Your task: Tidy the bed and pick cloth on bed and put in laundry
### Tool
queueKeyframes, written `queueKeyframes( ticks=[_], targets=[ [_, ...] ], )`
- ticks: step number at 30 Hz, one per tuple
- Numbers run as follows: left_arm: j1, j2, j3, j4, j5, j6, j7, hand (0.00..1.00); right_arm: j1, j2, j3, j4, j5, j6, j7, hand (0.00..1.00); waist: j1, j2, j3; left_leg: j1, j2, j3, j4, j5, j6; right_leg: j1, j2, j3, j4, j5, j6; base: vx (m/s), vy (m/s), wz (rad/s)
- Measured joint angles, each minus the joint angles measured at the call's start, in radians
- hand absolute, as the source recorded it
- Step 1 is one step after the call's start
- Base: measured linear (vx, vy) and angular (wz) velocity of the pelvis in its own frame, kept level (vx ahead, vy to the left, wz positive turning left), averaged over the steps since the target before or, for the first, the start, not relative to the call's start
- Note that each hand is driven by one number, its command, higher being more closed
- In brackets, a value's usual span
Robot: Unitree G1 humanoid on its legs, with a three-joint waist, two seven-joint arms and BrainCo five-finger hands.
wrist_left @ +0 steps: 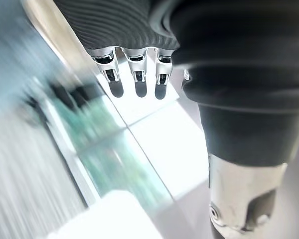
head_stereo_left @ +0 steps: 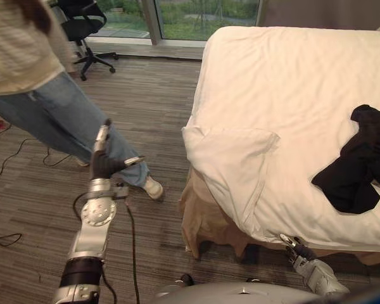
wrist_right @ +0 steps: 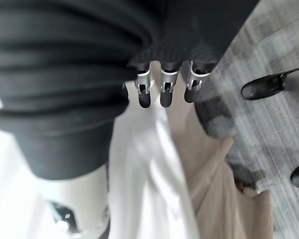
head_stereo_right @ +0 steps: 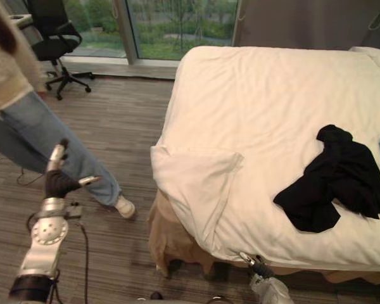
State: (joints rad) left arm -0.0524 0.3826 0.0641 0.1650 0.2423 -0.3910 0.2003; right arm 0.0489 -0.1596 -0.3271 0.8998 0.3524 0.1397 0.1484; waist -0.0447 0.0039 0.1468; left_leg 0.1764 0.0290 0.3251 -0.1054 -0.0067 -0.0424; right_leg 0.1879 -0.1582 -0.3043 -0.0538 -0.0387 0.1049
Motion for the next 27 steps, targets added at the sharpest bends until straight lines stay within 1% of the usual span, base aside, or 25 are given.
queueKeyframes(
  ticks=[2, 4, 7, 8, 10, 11, 12, 14, 16, 18, 19, 20, 21, 22, 23, 24, 25, 26, 27],
  targets=[
    [-0.023, 0.015, -0.082, 0.0, 0.062, -0.009, -0.01, 0.0, 0.006, 0.004, 0.015, 0.0, 0.0, -0.001, -0.008, 0.0, -0.007, 0.0, 0.0, 0.002, 0.002, 0.014, 0.001, 0.0, 0.0, -0.002, 0.003, 0.016, -0.001, 0.001, -0.001, 0.09, -0.02, -0.19],
    [-0.068, 0.024, -0.222, 0.0, 0.14, -0.01, -0.047, 0.0, 0.007, 0.021, 0.035, 0.001, 0.0, -0.009, -0.031, 0.0, -0.022, 0.001, 0.0, 0.019, 0.005, 0.037, 0.004, 0.0, -0.001, 0.003, 0.007, 0.035, -0.002, 0.002, -0.005, 0.07, -0.029, -0.3],
    [-0.117, 0.024, -0.317, 0.001, 0.18, -0.003, -0.077, 0.0, 0.007, 0.036, 0.063, 0.003, 0.0, -0.014, -0.044, 0.0, -0.034, 0.002, -0.001, 0.024, 0.006, 0.054, 0.005, 0.0, -0.001, -0.002, 0.012, 0.045, -0.002, 0.004, -0.011, 0.02, -0.03, -0.19],
    [-0.134, 0.024, -0.349, 0.006, 0.186, 0.004, -0.087, 0.0, 0.007, 0.041, 0.066, 0.009, 0.0, -0.014, -0.047, 0.0, -0.046, 0.002, -0.001, 0.023, 0.007, 0.055, 0.005, 0.0, -0.001, -0.002, 0.013, 0.045, -0.001, 0.004, -0.011, 0.0, -0.033, -0.02],
    [-0.179, 0.022, -0.444, 0.044, 0.24, 0.047, -0.098, 0.0, 0.009, 0.043, 0.073, 0.028, 0.0, -0.017, -0.062, 0.0, -0.059, 0.006, -0.004, 0.027, 0.009, 0.07, 0.005, 0.0, -0.001, -0.004, 0.014, 0.051, 0.0, 0.005, -0.013, -0.02, -0.033, -0.1],
    [-0.189, 0.022, -0.462, 0.059, 0.256, 0.061, -0.103, 0.0, 0.009, 0.043, 0.077, 0.032, 0.0, -0.018, -0.067, 0.0, -0.06, 0.007, -0.004, 0.029, 0.009, 0.078, 0.004, 0.0, -0.001, -0.005, 0.014, 0.057, 0.001, 0.005, -0.014, -0.05, -0.03, -0.21],
    [-0.205, 0.021, -0.489, 0.095, 0.279, 0.087, -0.112, 0.0, 0.009, 0.044, 0.087, 0.038, -0.001, -0.025, -0.074, 0.0, -0.066, 0.007, -0.004, 0.034, 0.009, 0.084, 0.003, 0.0, -0.001, -0.005, 0.015, 0.068, 0.001, 0.005, -0.015, -0.06, -0.025, -0.2],
    [-0.218, 0.021, -0.509, 0.147, 0.304, 0.137, -0.116, 0.0, 0.015, 0.044, 0.105, 0.041, -0.001, -0.038, -0.08, 0.0, -0.081, 0.008, -0.005, 0.036, 0.009, 0.102, 0.001, 0.0, -0.001, -0.012, 0.016, 0.079, 0.006, 0.006, -0.015, -0.08, -0.024, -0.21],
    [-0.244, 0.021, -0.536, 0.187, 0.33, 0.175, -0.122, 0.0, 0.026, 0.043, 0.104, 0.041, -0.001, -0.045, -0.086, 0.0, -0.084, 0.011, -0.006, 0.034, 0.01, 0.105, 0.0, 0.0, -0.001, -0.024, 0.016, 0.083, 0.019, 0.005, -0.017, -0.08, -0.018, -0.09],
    [-0.257, 0.022, -0.548, 0.223, 0.342, 0.21, -0.138, 0.0, 0.037, 0.044, 0.104, 0.054, -0.001, -0.049, -0.094, 0.0, -0.102, 0.011, -0.006, 0.035, 0.01, 0.106, 0.0, -0.001, -0.004, -0.025, 0.016, 0.083, 0.025, 0.005, -0.017, -0.1, -0.006, 0.0],
    [-0.263, 0.023, -0.559, 0.235, 0.35, 0.229, -0.149, 0.0, 0.039, 0.044, 0.104, 0.058, -0.001, -0.049, -0.095, 0.0, -0.103, 0.011, -0.006, 0.035, 0.01, 0.106, 0.0, -0.002, -0.004, -0.027, 0.015, 0.084, 0.028, 0.005, -0.017, -0.1, 0.006, -0.04],
    [-0.272, 0.023, -0.58, 0.262, 0.37, 0.26, -0.169, 0.0, 0.043, 0.046, 0.105, 0.06, -0.002, -0.048, -0.097, 0.0, -0.106, 0.011, -0.006, 0.036, 0.01, 0.11, 0.0, -0.003, -0.005, -0.035, 0.015, 0.089, 0.033, 0.005, -0.017, -0.11, 0.013, -0.17],
    [-0.272, 0.019, -0.595, 0.283, 0.38, 0.294, -0.193, 1.0, 0.044, 0.049, 0.105, 0.06, -0.002, -0.048, -0.101, 0.0, -0.107, 0.012, -0.006, 0.039, 0.012, 0.126, 0.0, -0.006, -0.004, -0.043, 0.015, 0.1, 0.042, 0.004, -0.018, -0.1, 0.012, -0.25],
    [-0.272, 0.017, -0.604, 0.294, 0.387, 0.311, -0.203, 1.0, 0.044, 0.051, 0.104, 0.06, -0.002, -0.048, -0.104, 0.0, -0.106, 0.012, -0.006, 0.04, 0.016, 0.133, 0.001, -0.009, -0.003, -0.046, 0.016, 0.107, 0.047, 0.002, -0.021, -0.09, 0.001, -0.3],
    [-0.27, 0.01, -0.619, 0.315, 0.411, 0.341, -0.219, 1.0, 0.046, 0.054, 0.104, 0.059, -0.003, -0.048, -0.107, 0.0, -0.107, 0.013, -0.006, 0.038, 0.019, 0.137, 0.005, -0.014, -0.001, -0.069, 0.015, 0.118, 0.068, -0.007, -0.029, -0.07, 0.006, -0.28],
    [-0.27, -0.003, -0.623, 0.335, 0.429, 0.377, -0.229, 1.0, 0.046, 0.059, 0.104, 0.059, -0.004, -0.047, -0.111, 0.0, -0.109, 0.012, -0.005, 0.028, 0.018, 0.14, 0.007, -0.016, -0.003, -0.103, 0.012, 0.132, 0.105, -0.021, -0.026, -0.07, 0.012, -0.23],
    [-0.27, -0.008, -0.623, 0.344, 0.44, 0.395, -0.23, 1.0, 0.045, 0.063, 0.104, 0.058, -0.004, -0.047, -0.112, 0.0, -0.11, 0.011, -0.005, 0.017, 0.017, 0.143, 0.013, -0.02, -0.005, -0.119, 0.009, 0.136, 0.128, -0.031, -0.028, -0.06, 0.026, -0.1],
    [-0.272, -0.018, -0.623, 0.362, 0.456, 0.421, -0.234, 1.0, 0.041, 0.069, 0.104, 0.058, -0.005, -0.045, -0.113, 0.0, -0.118, 0.004, 0.0, -0.014, 0.02, 0.145, 0.061, -0.037, 0.005, -0.152, -0.005, 0.138, 0.178, -0.047, -0.022, -0.03, 0.011, 0.03],
    [-0.279, -0.028, -0.623, 0.386, 0.466, 0.432, -0.235, 1.0, 0.038, 0.07, 0.104, 0.058, -0.005, -0.04, -0.115, 0.0, -0.13, -0.003, 0.011, -0.05, 0.025, 0.147, 0.127, -0.061, 0.011, -0.18, -0.018, 0.144, 0.225, -0.06, -0.022, -0.03, 0.001, 0.04]
  ],
)
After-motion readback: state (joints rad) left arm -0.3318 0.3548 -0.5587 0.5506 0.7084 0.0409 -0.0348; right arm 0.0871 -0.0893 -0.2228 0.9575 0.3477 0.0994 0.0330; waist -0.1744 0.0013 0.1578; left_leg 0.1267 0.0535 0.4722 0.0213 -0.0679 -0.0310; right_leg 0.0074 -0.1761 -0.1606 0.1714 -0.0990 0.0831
